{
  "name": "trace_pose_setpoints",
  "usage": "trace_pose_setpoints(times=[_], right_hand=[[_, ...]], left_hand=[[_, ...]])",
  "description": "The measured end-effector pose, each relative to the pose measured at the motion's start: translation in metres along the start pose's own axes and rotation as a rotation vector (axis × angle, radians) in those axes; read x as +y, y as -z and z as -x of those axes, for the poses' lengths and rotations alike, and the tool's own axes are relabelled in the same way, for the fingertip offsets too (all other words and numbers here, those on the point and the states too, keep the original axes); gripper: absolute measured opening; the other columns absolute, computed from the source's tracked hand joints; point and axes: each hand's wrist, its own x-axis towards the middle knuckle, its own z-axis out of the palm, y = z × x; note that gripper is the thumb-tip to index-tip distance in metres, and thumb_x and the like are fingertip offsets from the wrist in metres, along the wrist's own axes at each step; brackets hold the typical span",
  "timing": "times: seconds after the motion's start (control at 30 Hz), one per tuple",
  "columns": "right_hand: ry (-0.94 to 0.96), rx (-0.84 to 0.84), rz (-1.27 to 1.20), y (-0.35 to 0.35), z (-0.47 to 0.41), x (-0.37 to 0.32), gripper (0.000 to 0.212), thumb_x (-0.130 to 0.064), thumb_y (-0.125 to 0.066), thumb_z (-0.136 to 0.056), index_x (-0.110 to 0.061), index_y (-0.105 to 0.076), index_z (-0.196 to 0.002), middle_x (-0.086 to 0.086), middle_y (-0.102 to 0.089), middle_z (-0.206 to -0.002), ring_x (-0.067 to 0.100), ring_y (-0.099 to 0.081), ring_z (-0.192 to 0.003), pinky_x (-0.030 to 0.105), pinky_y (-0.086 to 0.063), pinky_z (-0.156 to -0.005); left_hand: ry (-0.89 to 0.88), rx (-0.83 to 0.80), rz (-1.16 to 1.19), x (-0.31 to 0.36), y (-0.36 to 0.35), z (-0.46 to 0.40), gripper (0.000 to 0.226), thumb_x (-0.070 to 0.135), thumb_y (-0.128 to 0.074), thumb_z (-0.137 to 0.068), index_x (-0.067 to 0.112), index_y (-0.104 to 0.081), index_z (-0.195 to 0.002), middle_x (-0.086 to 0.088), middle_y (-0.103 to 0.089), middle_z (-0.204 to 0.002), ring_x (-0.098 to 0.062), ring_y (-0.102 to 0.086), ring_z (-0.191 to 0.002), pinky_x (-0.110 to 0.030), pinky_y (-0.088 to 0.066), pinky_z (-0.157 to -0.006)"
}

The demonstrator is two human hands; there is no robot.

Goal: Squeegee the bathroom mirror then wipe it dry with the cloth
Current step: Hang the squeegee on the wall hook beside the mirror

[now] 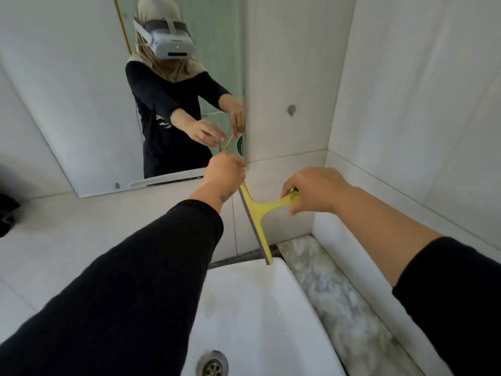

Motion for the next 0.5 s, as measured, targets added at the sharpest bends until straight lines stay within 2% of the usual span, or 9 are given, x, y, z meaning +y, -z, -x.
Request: trace_pose_setpoints(times=[0.07, 0.13, 0.23, 0.33, 0.4, 0.5], right_hand=[[-0.012, 0.051, 0.046, 0.012, -0.004, 0.004, 0.035, -0.051, -0.077, -0.068, -0.039, -0.067, -0.099, -0.01, -0.065, -0.103, 0.017, -0.059, -0.101, 0.032, -0.038, -0.077], [-0.055, 0.104, 0.101, 0.023, -0.009, 0.013, 0.036, -0.057, -0.077, -0.063, -0.036, -0.066, -0.092, -0.014, -0.063, -0.091, 0.015, -0.057, -0.095, 0.036, -0.032, -0.079], [-0.093, 0.098, 0.053, 0.033, -0.018, 0.028, 0.035, -0.053, -0.081, -0.06, -0.033, -0.066, -0.085, -0.017, -0.053, -0.074, 0.013, -0.045, -0.088, 0.034, -0.032, -0.076], [-0.067, 0.057, -0.21, 0.037, -0.031, 0.037, 0.027, -0.033, -0.086, -0.062, -0.024, -0.073, -0.083, -0.007, -0.058, -0.076, 0.015, -0.055, -0.084, 0.028, -0.041, -0.069], [-0.103, 0.116, -0.428, 0.04, -0.04, 0.046, 0.019, -0.019, -0.084, -0.067, -0.02, -0.074, -0.083, 0.0, -0.059, -0.073, 0.015, -0.056, -0.076, 0.027, -0.042, -0.066], [-0.282, 0.225, -0.961, 0.039, -0.054, 0.06, 0.027, 0.002, -0.072, -0.078, -0.009, -0.069, -0.103, 0.003, -0.06, -0.071, 0.014, -0.057, -0.066, 0.024, -0.052, -0.066]], left_hand=[[-0.031, -0.031, -0.093, -0.004, 0.002, 0.001, 0.018, 0.023, -0.06, -0.089, 0.019, -0.072, -0.102, -0.006, -0.059, -0.116, -0.027, -0.051, -0.113, -0.04, -0.046, -0.094], [-0.1, -0.063, -0.11, -0.012, 0.005, 0.002, 0.017, 0.028, -0.061, -0.091, 0.018, -0.073, -0.098, -0.003, -0.061, -0.107, -0.025, -0.051, -0.109, -0.039, -0.045, -0.092], [-0.098, -0.145, 0.097, -0.018, 0.012, 0.003, 0.013, 0.022, -0.067, -0.088, 0.011, -0.073, -0.092, 0.003, -0.06, -0.088, -0.021, -0.058, -0.09, -0.033, -0.047, -0.085], [0.047, -0.215, 0.307, -0.024, 0.015, 0.0, 0.005, 0.014, -0.07, -0.085, 0.01, -0.073, -0.086, 0.001, -0.066, -0.084, -0.019, -0.062, -0.085, -0.027, -0.054, -0.077], [0.096, -0.207, 0.382, -0.033, 0.015, -0.001, 0.002, 0.01, -0.07, -0.084, 0.01, -0.071, -0.084, -0.004, -0.068, -0.086, -0.018, -0.063, -0.084, -0.021, -0.054, -0.073], [0.13, -0.147, 0.472, -0.042, 0.013, -0.004, 0.01, 0.008, -0.07, -0.084, 0.014, -0.069, -0.076, -0.005, -0.067, -0.081, -0.017, -0.062, -0.08, -0.024, -0.055, -0.076]])
